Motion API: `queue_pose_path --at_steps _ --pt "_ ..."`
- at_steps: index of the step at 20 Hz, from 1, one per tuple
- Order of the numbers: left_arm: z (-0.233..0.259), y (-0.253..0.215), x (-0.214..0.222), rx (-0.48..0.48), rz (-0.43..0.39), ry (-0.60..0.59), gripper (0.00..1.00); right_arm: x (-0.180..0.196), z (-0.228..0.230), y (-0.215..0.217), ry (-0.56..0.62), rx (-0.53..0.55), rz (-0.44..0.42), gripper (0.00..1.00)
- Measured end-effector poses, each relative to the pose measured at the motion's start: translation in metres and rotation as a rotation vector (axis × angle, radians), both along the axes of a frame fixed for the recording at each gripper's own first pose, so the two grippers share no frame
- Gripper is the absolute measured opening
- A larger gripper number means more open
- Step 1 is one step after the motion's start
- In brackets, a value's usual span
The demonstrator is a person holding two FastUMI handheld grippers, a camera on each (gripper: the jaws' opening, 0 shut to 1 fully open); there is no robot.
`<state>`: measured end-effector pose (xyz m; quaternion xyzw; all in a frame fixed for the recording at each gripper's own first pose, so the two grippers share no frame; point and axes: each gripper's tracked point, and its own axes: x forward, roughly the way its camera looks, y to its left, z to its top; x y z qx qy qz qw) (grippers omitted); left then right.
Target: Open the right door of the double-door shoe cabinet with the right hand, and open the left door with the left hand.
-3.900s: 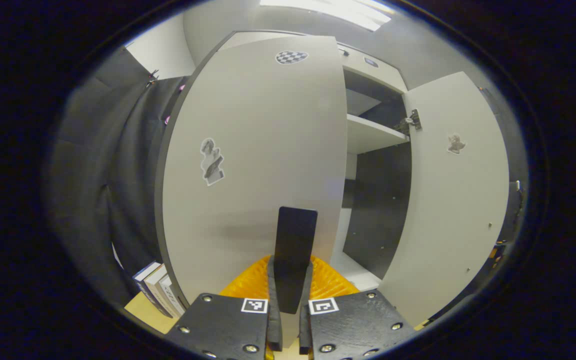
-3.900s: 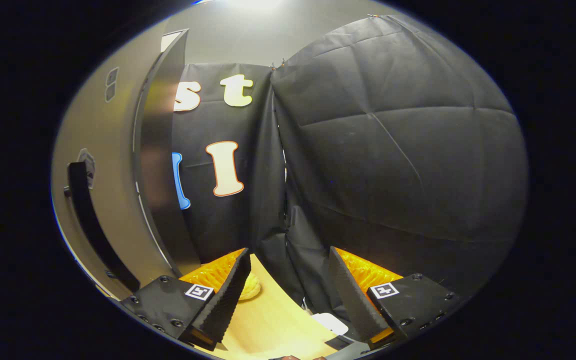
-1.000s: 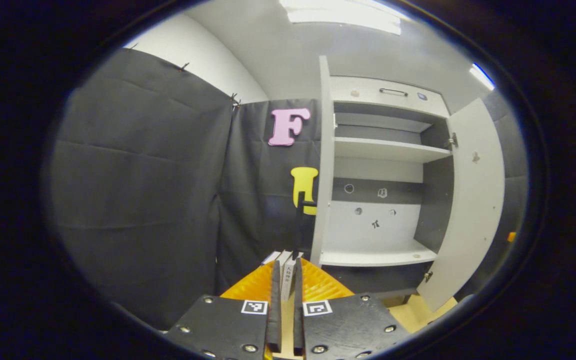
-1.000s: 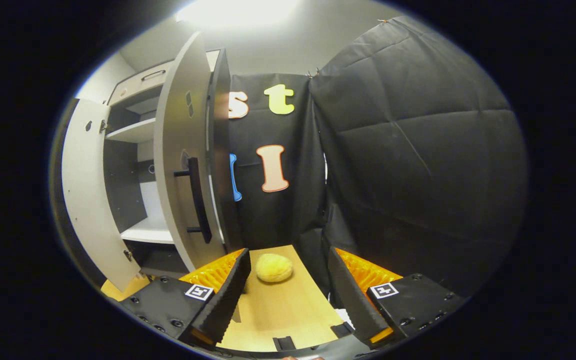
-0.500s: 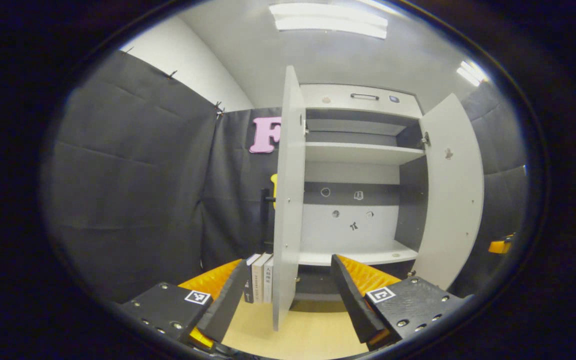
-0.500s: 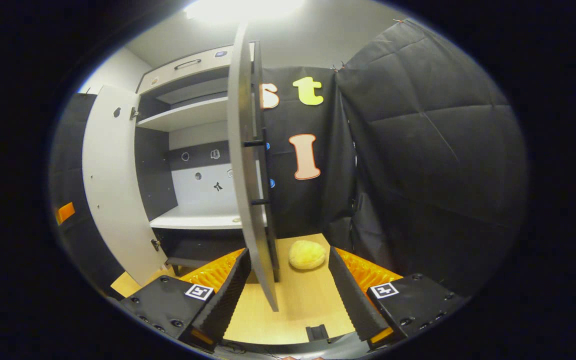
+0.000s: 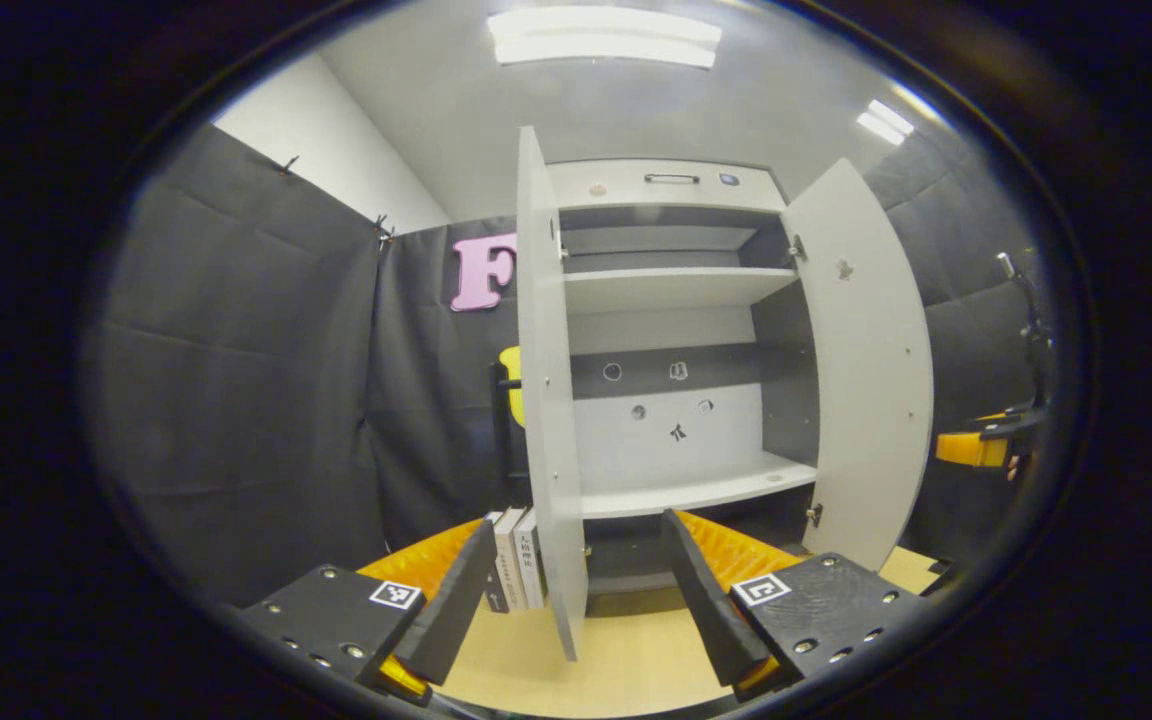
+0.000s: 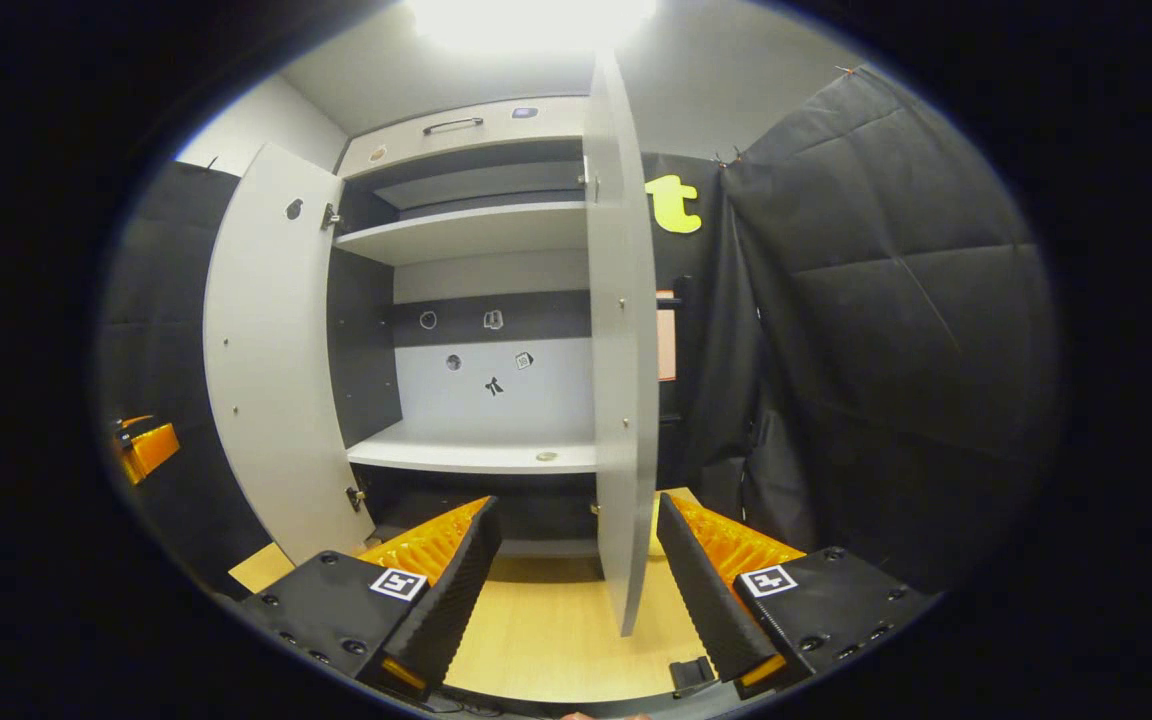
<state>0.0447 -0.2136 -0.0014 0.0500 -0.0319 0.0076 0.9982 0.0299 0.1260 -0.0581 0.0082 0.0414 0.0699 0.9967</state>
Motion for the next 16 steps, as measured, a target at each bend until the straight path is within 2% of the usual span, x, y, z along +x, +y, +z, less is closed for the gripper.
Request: queue_pose_path --at_steps 5,16 --pt "-0.006 0.009 -0.003 -0.084 -0.003 -0.016 0.98 -0.012 -0.003 0.011 -0.008 -0.051 -0.006 0.98" --pt "-0.018 0.02 0.003 -0.108 -0.03 -0.001 0.96 -0.016 -0.011 0.006 0.016 -0.041 -0.056 0.98"
